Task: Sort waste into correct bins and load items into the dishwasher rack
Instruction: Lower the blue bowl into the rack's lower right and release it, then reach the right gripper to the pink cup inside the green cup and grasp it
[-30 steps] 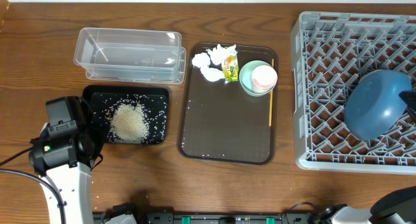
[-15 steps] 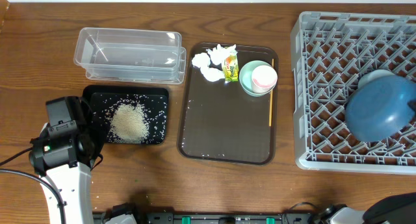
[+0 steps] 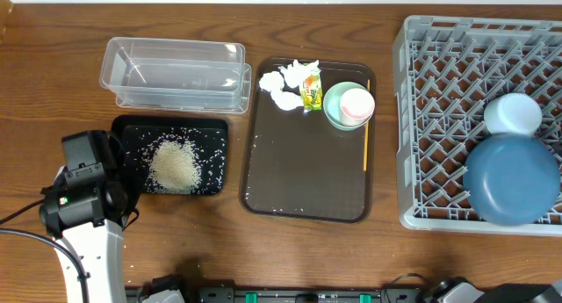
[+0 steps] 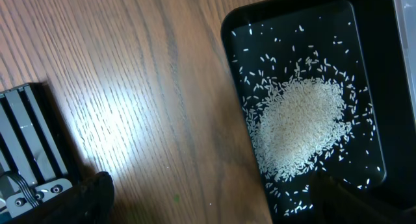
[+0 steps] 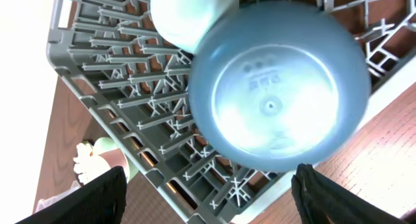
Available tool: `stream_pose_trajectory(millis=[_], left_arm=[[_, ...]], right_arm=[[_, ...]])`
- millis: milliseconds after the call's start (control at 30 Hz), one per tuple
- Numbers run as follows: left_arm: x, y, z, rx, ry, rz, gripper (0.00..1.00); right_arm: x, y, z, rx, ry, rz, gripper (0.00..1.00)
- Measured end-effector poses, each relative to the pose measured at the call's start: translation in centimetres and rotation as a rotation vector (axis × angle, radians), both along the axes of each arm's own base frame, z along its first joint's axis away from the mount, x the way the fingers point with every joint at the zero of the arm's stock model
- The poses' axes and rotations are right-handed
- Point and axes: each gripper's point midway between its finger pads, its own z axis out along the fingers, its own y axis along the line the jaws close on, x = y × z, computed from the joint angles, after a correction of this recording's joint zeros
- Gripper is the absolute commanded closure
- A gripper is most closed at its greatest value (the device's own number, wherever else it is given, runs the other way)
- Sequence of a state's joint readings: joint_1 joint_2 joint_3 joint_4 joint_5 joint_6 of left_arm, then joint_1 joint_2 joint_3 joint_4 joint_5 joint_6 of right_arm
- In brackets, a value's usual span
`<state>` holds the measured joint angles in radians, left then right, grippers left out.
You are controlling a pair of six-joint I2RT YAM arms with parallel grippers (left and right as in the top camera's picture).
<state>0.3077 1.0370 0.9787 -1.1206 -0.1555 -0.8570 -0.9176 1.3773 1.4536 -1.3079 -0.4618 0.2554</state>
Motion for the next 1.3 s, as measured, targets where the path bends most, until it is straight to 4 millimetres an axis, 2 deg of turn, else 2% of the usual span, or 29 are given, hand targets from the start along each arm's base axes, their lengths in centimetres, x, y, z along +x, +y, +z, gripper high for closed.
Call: stream_pose_trajectory(millis=[167,300,400,467,533,633,700,767,867,900,933,1067,1133,1233,1300], left_arm=[[0.0,0.0,0.0,0.0,0.0,0.0,0.03],[0.0,0.0,0.0,0.0,0.0,0.0,0.03],[0.0,0.0,0.0,0.0,0.001,0.0,0.03],[0.0,0.0,0.0,0.0,0.0,0.0,0.03],[0.0,0.0,0.0,0.0,0.0,0.0,0.03],[0.0,0.0,0.0,0.0,0.0,0.0,0.03],[0.0,0.0,0.0,0.0,0.0,0.0,0.03],[0.0,0.0,0.0,0.0,0.0,0.0,0.03],[0.0,0.0,0.0,0.0,0.0,0.0,0.03],[0.0,0.0,0.0,0.0,0.0,0.0,0.03],[0.0,0.0,0.0,0.0,0.0,0.0,0.03],[0.0,0.0,0.0,0.0,0.0,0.0,0.03],[0.0,0.0,0.0,0.0,0.0,0.0,0.03],[0.0,0.0,0.0,0.0,0.0,0.0,0.03],[0.0,0.0,0.0,0.0,0.0,0.0,0.03]], right_arm=[[-0.1,0.2,0.3,-0.015,-0.003,0.001,0.21],[0.5,1.1,0.5,-0.022,-0.006,0.04,0.26],[1.6,2.7,0.5,-0.025,-0.011,0.109,0.27],[2.8,4.5,0.7,-0.032,-0.023,0.19,0.27],[4.4,7.0,0.9,-0.044,-0.049,0.306,0.27],[7.5,11.5,1.9,-0.089,-0.14,0.512,0.2],[9.9,15.3,3.0,-0.148,-0.229,0.66,0.09],[11.8,19.4,4.0,-0.214,-0.308,0.792,0.07],[13.2,25.2,4.8,-0.301,-0.38,0.942,0.05],[13.3,26.5,4.7,-0.318,-0.382,0.971,0.04],[13.5,28.3,4.2,-0.341,-0.371,1.012,0.05],[15.0,32.1,1.6,-0.403,-0.268,1.106,0.09],[16.0,32.9,-0.1,-0.431,-0.193,1.131,0.16],[17.5,33.5,-3.1,-0.473,-0.058,1.179,0.34],[18.6,34.0,-4.9,-0.49,0.004,1.2,0.36]])
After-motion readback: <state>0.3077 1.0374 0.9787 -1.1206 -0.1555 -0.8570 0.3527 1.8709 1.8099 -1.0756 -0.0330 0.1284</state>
